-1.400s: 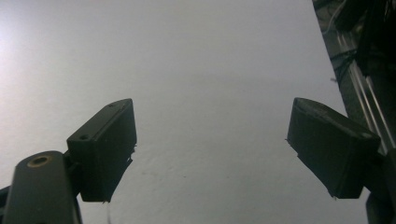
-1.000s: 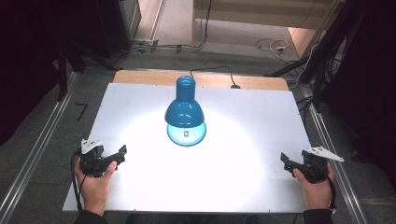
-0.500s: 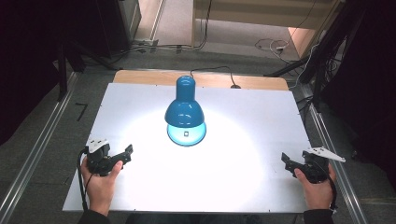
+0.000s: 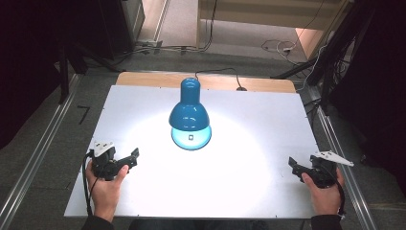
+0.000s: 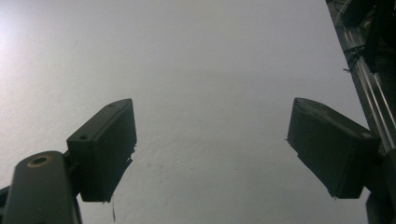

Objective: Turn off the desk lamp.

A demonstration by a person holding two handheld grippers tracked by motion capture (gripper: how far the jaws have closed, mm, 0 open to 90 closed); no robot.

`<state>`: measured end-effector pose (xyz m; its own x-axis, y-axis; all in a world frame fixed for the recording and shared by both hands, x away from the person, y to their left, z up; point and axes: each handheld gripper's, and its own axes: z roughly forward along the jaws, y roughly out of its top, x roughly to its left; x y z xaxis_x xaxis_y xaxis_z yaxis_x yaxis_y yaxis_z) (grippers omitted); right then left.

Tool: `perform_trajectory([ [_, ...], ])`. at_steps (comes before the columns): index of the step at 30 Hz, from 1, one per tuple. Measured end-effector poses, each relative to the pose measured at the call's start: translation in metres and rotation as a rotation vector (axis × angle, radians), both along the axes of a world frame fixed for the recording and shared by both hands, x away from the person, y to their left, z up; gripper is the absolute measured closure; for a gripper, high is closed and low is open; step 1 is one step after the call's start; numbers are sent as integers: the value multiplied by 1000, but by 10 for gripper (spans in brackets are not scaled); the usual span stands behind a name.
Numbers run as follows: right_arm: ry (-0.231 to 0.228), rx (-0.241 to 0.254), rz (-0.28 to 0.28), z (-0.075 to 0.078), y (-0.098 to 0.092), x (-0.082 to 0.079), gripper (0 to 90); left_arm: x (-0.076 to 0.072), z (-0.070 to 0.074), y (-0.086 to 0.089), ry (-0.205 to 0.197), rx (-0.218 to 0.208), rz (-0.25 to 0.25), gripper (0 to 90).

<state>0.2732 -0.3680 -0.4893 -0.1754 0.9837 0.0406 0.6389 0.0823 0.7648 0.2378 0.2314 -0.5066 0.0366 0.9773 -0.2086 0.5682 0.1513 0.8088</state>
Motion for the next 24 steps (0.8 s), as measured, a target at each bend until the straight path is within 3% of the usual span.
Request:
perform_trajectory([
  [24,-1,-1,-5,0,0,-1,142,12,1,-22,-6,-3,-56,130],
])
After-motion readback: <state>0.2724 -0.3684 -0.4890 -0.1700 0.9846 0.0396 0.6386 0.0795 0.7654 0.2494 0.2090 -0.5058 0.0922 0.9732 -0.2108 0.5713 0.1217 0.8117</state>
